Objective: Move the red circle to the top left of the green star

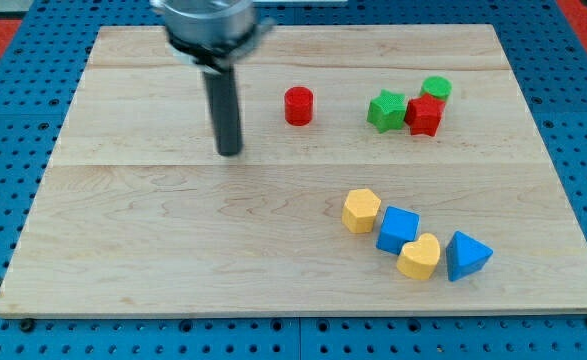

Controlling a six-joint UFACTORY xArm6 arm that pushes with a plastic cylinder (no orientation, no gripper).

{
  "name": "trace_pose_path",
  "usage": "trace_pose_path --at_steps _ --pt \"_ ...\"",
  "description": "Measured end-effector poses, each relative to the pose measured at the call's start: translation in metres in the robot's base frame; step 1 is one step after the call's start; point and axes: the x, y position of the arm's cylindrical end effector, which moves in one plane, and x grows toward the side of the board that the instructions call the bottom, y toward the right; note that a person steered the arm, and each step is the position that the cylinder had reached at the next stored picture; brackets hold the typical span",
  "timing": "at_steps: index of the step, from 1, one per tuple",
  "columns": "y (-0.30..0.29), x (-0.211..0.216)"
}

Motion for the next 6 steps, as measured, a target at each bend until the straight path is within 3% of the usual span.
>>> trace_pose_path --at_steps 1,2,3,4,5,6 --pt "0.014 -0.032" --pt "0.108 -0.040" --pt "0.160 -0.023" --pt "0.093 -0.032" --pt "0.085 -0.085" --pt "0.132 -0.064"
